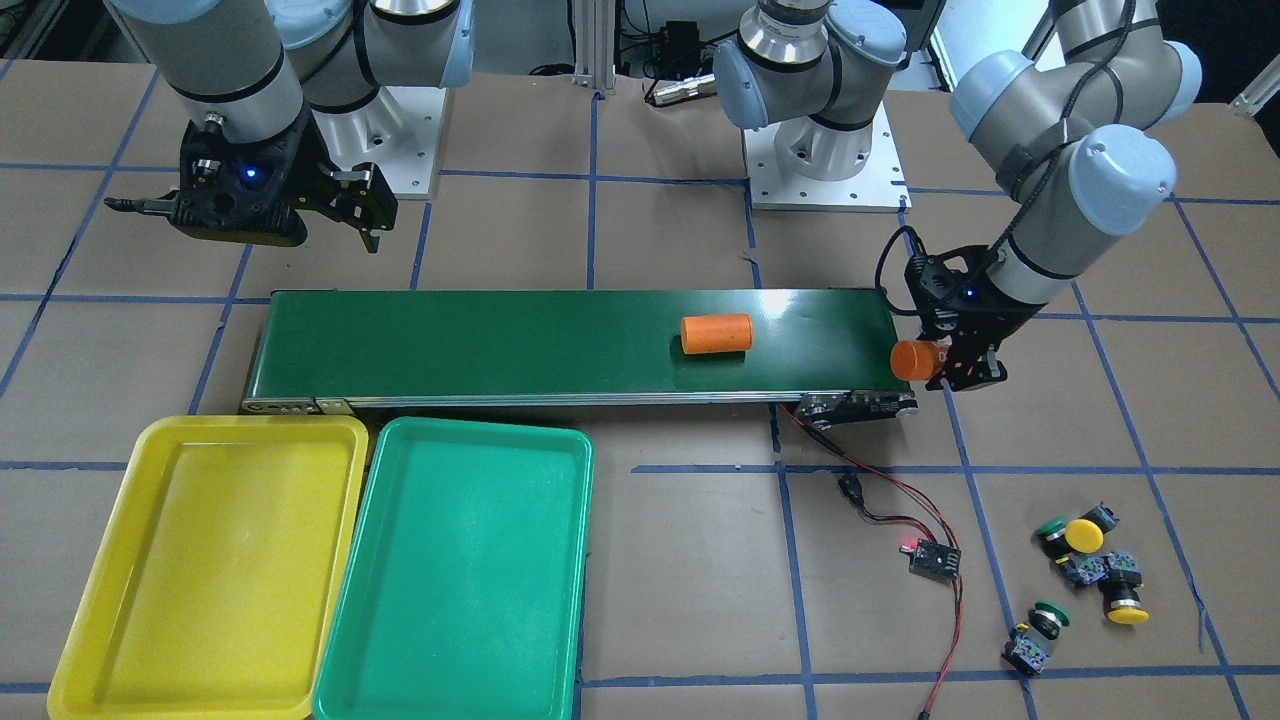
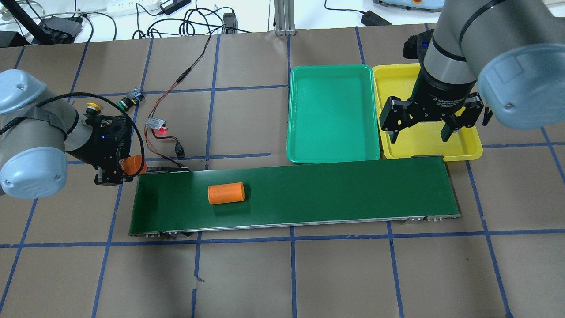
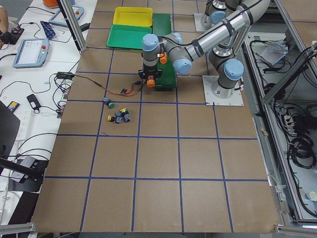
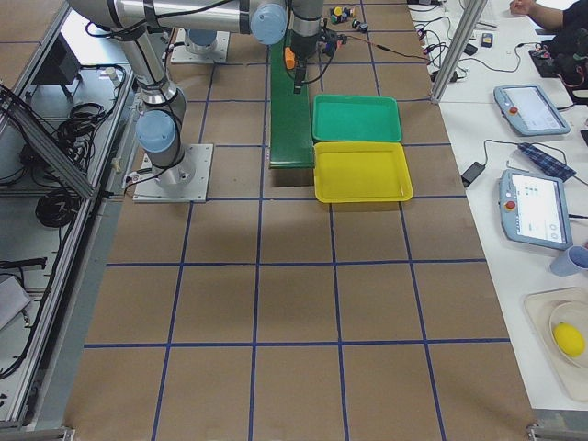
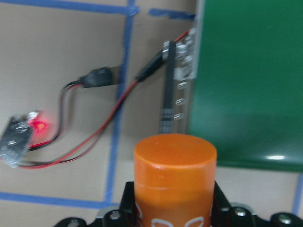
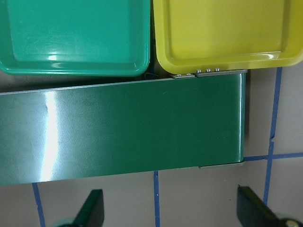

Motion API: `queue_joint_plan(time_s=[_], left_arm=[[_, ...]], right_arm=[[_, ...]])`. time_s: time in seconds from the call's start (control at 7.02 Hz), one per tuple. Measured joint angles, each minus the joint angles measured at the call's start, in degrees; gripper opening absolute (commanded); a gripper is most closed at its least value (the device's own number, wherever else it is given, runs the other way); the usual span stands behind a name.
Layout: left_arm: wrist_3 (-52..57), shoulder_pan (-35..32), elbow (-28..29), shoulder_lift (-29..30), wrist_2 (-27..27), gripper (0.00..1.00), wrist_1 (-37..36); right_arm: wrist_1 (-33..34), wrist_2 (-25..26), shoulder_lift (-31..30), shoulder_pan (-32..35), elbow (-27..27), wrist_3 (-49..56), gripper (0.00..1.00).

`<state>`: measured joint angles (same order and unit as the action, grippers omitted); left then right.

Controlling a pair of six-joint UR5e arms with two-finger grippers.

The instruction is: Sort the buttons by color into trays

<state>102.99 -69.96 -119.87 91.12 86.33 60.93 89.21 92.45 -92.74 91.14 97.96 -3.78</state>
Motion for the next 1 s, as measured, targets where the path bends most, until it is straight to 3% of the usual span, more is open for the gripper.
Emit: queue_joint_plan(time_s=[0.28,0.43,0.57,0.71,1.0], left_arm=[[-2.62,-3.06,-3.39,-2.3,0.33,0.0,-0.3],[-3.78,-4.29,-4.64,-2.84,1.07,0.49,-0.66],[-4.59,-5.16,-5.91,-3.3,1.83,0.82,-1.13],[-5.02,-5.77,-7.51,-3.51,2.18,0.95,-2.6],[-5.25,-6.23,-8.18,-3.77,2.46,1.0,-4.95]], right_arm=[[-0.1,0.01,-0.05,0.0,0.06,0.0,1.0],[-0.22,0.01,-0.06,0.0,0.09,0.0,1.0],[-0.28,0.01,-0.07,0.0,0.11,0.0,1.0],[-0.2,-0.01,-0.07,0.0,0.12,0.0,1.0],[0.01,-0.07,-0.07,0.0,0.4,0.0,1.0]])
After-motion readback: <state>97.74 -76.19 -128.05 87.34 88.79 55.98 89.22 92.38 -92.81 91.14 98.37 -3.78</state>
